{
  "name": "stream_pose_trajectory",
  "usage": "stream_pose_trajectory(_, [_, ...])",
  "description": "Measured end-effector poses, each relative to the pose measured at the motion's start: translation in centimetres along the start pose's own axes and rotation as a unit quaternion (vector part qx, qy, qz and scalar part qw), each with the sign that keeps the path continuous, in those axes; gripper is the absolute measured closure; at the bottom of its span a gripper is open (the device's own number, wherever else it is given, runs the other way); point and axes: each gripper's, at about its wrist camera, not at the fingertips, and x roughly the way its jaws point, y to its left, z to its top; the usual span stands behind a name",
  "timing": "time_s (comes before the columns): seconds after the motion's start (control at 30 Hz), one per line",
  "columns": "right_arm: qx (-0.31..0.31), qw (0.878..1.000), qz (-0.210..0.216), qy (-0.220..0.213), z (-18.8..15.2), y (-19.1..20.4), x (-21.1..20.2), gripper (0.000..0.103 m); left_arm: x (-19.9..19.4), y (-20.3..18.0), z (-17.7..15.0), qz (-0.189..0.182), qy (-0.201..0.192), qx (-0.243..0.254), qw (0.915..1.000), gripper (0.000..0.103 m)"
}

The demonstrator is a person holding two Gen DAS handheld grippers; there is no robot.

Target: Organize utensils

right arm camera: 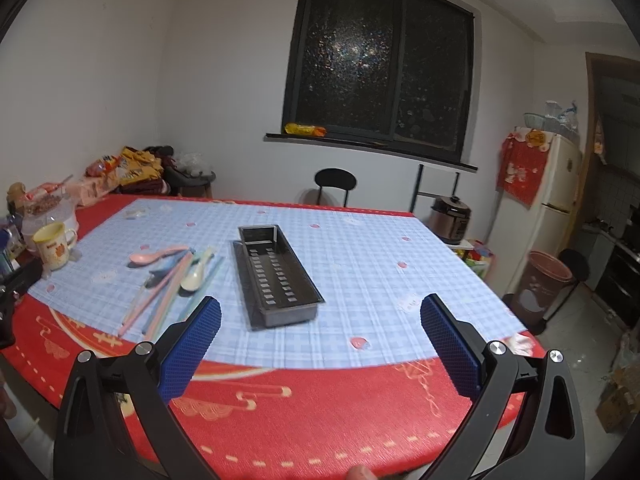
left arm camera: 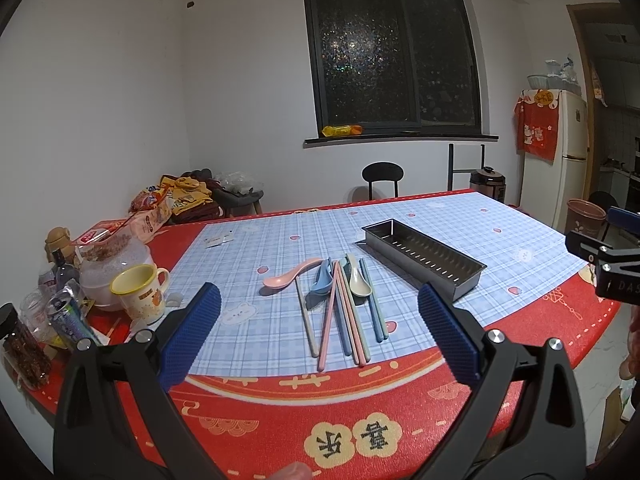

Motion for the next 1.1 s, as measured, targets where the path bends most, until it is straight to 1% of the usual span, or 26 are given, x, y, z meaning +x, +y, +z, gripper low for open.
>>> stream_pose_trajectory(0.1, [0.005, 1.0, 0.025, 0.004, 0.4, 0.1, 1.7, 0.005, 1.6, 0.7, 0.2, -0.015, 0.01, 0.0, 0.9998, 0.006])
stream_pose_trajectory(0.23, [-0.002, 0.998, 0.055, 0.023, 0.6, 1.1, 4.9, 0.005, 4.6, 2.4, 0.1, -0.02, 0.034, -0.006, 0.9992, 0.006])
stream_pose_trajectory(0.3, [-0.007, 0.998, 0.064, 0.024, 0.8, 1.9, 6.3, 0.005, 6.0, 3.2, 0.2, -0.022, 0.046, -0.008, 0.9987, 0.006])
stream_pose_trajectory(0.4, [-0.015, 0.996, 0.082, 0.026, 0.9, 3.2, 8.6, 0.005, 8.4, 4.6, 0.1, -0.017, 0.065, -0.009, 0.9977, 0.006])
stream_pose_trajectory(0.47, [-0.022, 0.994, 0.096, 0.036, 1.0, 4.3, 10.2, 0.005, 10.0, 5.5, 0.0, -0.012, 0.074, -0.007, 0.9972, 0.006])
stream_pose_trajectory(0.53, [-0.032, 0.992, 0.11, 0.055, 1.0, 5.5, 12.0, 0.005, 11.3, 6.2, -0.3, -0.007, 0.08, -0.002, 0.9968, 0.006])
stream_pose_trajectory(0.6, [-0.044, 0.986, 0.135, 0.083, 1.0, 6.9, 14.1, 0.005, 12.7, 6.8, -0.4, -0.006, 0.09, 0.003, 0.996, 0.006])
stream_pose_trajectory(0.7, [-0.061, 0.984, 0.134, 0.102, 0.8, 8.5, 16.1, 0.005, 14.6, 7.6, -0.7, -0.021, 0.115, 0.003, 0.9931, 0.006])
stream_pose_trajectory(0.73, [-0.065, 0.982, 0.139, 0.107, 0.7, 8.9, 16.6, 0.005, 15.3, 7.8, -0.8, -0.02, 0.125, 0.004, 0.9919, 0.006])
stream_pose_trajectory(0.87, [-0.071, 0.975, 0.172, 0.122, 0.6, 10.5, 18.6, 0.005, 17.3, 8.3, -1.2, -0.014, 0.141, -0.004, 0.99, 0.006])
stream_pose_trajectory(0.9, [-0.074, 0.972, 0.186, 0.126, 0.6, 11.0, 19.1, 0.005, 17.7, 8.4, -1.3, -0.013, 0.145, -0.005, 0.9894, 0.006])
stream_pose_trajectory(1.1, [-0.078, 0.963, 0.222, 0.133, 0.6, 12.7, 21.1, 0.005, 20.0, 9.3, -1.7, -0.017, 0.164, -0.019, 0.9862, 0.006])
